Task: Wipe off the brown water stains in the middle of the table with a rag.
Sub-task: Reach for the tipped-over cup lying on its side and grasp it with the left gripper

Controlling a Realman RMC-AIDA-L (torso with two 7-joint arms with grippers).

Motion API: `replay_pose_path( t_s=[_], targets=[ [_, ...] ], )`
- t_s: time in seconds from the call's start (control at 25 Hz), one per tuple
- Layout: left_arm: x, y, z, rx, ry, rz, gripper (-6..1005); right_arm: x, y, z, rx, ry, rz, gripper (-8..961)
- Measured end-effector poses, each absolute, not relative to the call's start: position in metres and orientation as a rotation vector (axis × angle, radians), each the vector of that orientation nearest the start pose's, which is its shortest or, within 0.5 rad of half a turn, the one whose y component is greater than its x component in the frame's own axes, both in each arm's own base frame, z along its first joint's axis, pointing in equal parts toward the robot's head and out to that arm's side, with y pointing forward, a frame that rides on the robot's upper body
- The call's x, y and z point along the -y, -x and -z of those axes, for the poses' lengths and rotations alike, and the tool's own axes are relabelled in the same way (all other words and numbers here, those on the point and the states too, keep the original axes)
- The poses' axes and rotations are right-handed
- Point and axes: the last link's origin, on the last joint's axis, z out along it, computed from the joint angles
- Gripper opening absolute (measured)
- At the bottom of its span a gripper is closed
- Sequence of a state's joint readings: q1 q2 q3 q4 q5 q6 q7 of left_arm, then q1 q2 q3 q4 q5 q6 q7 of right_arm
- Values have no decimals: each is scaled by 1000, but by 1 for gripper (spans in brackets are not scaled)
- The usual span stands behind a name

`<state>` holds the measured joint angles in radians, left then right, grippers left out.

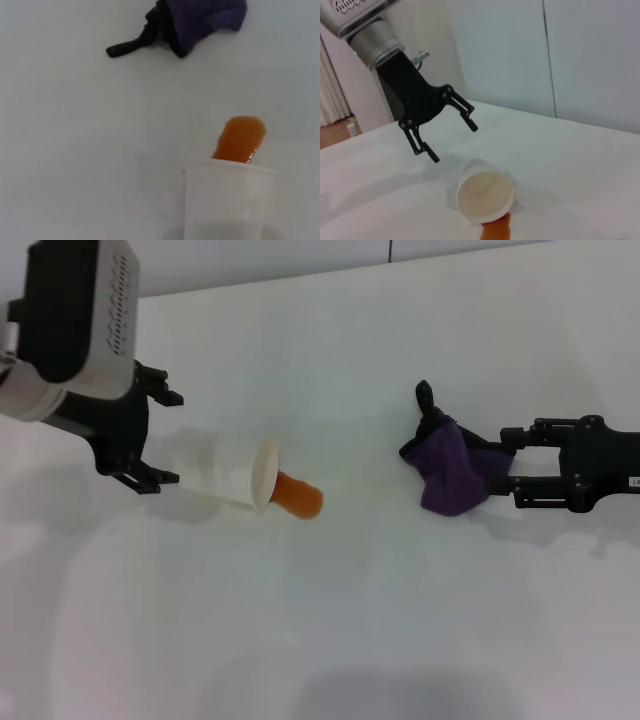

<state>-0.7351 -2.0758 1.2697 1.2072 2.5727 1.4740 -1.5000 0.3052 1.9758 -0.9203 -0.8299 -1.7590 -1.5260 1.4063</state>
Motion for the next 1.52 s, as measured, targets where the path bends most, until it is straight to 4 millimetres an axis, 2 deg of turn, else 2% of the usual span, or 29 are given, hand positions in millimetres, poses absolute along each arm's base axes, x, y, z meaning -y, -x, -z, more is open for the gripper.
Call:
replay_pose_path(
  t_s=[0.4, 1.04, 1.52],
  targets=[
    [-390, 163, 8, -524, 2848, -602, 884, -302, -300, -52, -580, 2630, -607, 703],
    [-393, 182, 24, -578, 2826, -623, 885, -304, -297, -52, -595, 2626, -620, 703],
    [-397, 185, 38, -604, 2814, -594, 885, -303, -291, -51, -577, 2661, -647, 703]
  ],
)
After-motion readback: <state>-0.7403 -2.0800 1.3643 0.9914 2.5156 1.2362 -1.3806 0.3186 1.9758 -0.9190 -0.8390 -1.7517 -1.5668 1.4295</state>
